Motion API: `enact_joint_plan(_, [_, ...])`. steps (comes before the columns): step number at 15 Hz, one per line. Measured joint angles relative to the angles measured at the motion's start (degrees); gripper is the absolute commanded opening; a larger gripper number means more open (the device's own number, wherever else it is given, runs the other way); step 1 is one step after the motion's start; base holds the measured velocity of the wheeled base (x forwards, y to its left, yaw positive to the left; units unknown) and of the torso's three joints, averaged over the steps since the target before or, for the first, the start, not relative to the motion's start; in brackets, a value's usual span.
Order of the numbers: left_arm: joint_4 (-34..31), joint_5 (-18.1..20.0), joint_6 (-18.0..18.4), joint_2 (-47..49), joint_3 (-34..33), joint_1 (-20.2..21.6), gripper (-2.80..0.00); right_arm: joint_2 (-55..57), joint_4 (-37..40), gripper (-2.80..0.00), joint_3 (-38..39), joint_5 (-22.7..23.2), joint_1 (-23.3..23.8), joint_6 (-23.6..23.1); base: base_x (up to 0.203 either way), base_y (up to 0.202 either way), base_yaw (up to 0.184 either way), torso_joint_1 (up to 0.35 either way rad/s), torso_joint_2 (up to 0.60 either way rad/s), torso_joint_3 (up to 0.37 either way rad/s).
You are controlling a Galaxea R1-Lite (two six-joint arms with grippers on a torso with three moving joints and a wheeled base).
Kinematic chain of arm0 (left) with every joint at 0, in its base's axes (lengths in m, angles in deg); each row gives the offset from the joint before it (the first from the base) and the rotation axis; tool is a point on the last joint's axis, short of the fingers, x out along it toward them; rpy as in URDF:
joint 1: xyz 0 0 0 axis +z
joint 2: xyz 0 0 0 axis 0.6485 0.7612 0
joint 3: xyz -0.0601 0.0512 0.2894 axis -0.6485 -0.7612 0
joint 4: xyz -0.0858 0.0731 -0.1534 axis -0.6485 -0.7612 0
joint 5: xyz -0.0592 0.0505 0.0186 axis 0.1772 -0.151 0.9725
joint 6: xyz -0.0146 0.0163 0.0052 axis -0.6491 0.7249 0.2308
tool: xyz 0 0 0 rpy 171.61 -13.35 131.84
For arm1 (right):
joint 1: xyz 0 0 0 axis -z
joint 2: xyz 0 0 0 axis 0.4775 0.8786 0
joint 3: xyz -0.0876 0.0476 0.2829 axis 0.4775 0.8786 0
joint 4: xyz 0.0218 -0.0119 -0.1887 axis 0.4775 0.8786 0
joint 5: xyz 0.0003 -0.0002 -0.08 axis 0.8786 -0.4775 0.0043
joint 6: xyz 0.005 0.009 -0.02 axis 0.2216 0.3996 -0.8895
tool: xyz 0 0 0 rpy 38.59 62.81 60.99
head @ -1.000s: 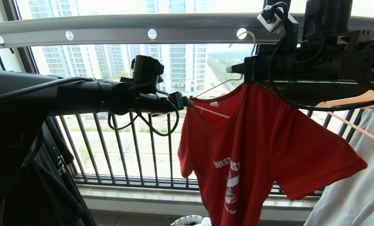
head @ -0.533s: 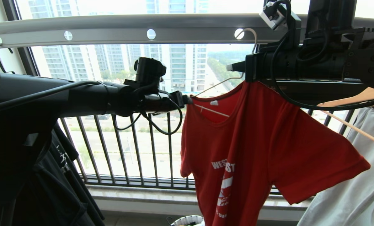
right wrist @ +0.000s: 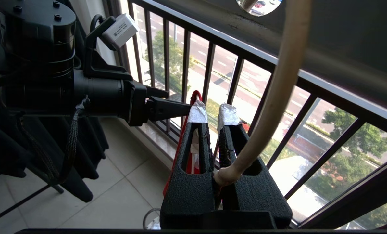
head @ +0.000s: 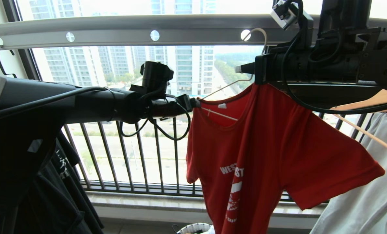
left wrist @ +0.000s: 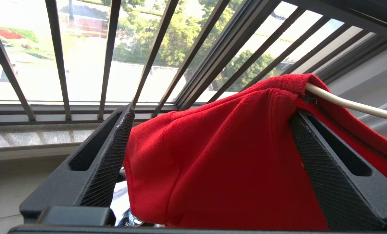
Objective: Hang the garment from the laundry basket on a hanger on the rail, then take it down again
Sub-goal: Take the clothes off the clothes rack
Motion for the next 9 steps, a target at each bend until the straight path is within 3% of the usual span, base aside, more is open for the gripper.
enact_joint_plan(1, [0.0,-0.1,0.0,0.1,0.0,0.0,0.0,-0.1,0.0,-2.8,0.0,0.0,0.0,0.0,0.0,0.0,0.0,0.0,0.0,0.0])
enact_joint_plan(2, [0.1,-0.1,0.0,0.2,0.1,0.0,-2.02,-0.1,0.0,-2.8,0.0,0.0,0.0,0.0,0.0,0.0,0.0,0.0,0.0,0.0])
enact_joint_plan(3, [0.0,-0.1,0.0,0.3,0.1,0.0,-2.8,-0.1,0.0,-2.8,0.0,0.0,0.0,0.0,0.0,0.0,0.0,0.0,0.0,0.0])
enact_joint_plan(9, [0.0,-0.1,0.0,0.3,0.0,0.0,-2.8,-0.2,0.0,-2.8,0.0,0.0,-0.1,0.0,0.0,0.0,0.0,0.0,0.0,0.0])
